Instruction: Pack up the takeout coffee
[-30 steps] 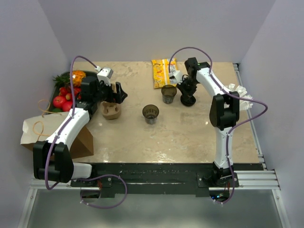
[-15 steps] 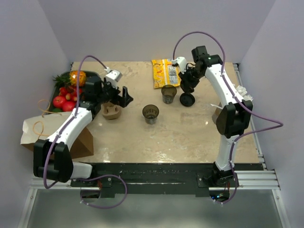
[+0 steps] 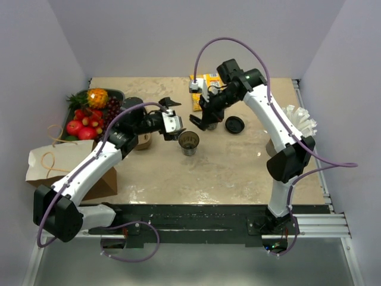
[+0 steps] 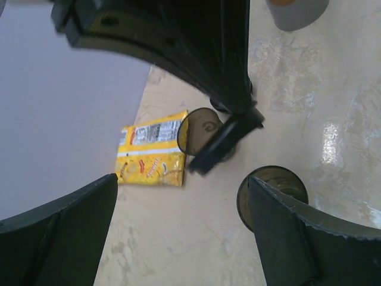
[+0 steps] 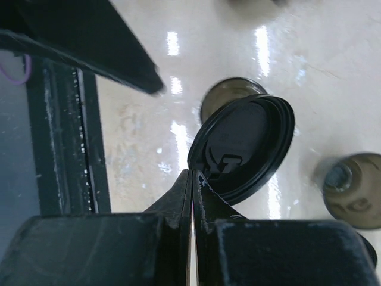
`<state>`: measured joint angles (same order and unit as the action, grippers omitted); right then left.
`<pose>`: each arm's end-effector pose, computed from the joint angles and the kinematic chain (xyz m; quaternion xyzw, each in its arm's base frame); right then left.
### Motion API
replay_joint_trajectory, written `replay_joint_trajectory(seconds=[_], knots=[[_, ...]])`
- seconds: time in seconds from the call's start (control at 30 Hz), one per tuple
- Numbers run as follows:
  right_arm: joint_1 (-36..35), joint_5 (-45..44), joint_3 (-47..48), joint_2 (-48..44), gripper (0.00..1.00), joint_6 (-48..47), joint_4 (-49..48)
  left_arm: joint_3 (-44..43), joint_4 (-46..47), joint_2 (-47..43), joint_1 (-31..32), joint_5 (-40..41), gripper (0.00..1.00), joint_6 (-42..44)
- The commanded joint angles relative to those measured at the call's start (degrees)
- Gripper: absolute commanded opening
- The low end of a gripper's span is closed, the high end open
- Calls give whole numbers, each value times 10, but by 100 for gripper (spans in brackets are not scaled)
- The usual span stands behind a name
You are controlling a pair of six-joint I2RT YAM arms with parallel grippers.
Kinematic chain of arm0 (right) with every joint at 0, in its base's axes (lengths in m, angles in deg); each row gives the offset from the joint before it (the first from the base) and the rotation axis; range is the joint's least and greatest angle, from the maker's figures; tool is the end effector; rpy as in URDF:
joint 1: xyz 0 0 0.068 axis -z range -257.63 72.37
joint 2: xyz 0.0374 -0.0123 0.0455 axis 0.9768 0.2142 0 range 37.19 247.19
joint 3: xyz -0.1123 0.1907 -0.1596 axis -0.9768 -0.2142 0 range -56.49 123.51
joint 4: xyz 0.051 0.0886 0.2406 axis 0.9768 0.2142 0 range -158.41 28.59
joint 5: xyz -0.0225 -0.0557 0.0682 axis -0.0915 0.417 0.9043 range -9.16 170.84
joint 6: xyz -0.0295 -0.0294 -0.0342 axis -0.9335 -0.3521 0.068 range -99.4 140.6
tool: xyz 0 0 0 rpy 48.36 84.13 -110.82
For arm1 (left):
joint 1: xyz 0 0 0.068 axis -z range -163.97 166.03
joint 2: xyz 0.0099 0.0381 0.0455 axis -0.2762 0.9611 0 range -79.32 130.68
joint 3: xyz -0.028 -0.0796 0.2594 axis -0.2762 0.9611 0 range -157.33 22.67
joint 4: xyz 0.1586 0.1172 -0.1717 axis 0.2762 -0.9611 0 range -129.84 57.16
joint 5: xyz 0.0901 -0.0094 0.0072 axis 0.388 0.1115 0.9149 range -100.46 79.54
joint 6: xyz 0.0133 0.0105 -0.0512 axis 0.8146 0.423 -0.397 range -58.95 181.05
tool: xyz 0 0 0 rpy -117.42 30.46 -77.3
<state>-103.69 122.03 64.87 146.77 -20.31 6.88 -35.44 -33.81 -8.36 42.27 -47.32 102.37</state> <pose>0.3320 0.1883 0.3809 -0.5699 0.7155 0.3119 0.2569 0.2467 -0.1454 0.3425 0.5773 0.5122 -0.1699 0.6128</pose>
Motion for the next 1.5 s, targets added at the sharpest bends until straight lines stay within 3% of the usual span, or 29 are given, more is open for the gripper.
replay_joint_trajectory(seconds=[0.0,0.4,0.83,1.1,1.37,1.47], knots=[[-7,41,5,-12,0,-15,42,-55,-22,30,27,-48,89,156],[-11,43,11,-10,0,-11,43,-105,-126,81,65,-63,72,275],[-21,31,17,0,0,-12,42,-102,-105,110,77,-29,59,294],[-29,23,19,4,0,-11,42,-92,-86,113,80,-4,42,298],[-30,13,35,15,0,1,42,-81,-80,105,80,6,34,284],[-30,7,62,21,11,17,42,-75,-79,98,81,12,31,266]])
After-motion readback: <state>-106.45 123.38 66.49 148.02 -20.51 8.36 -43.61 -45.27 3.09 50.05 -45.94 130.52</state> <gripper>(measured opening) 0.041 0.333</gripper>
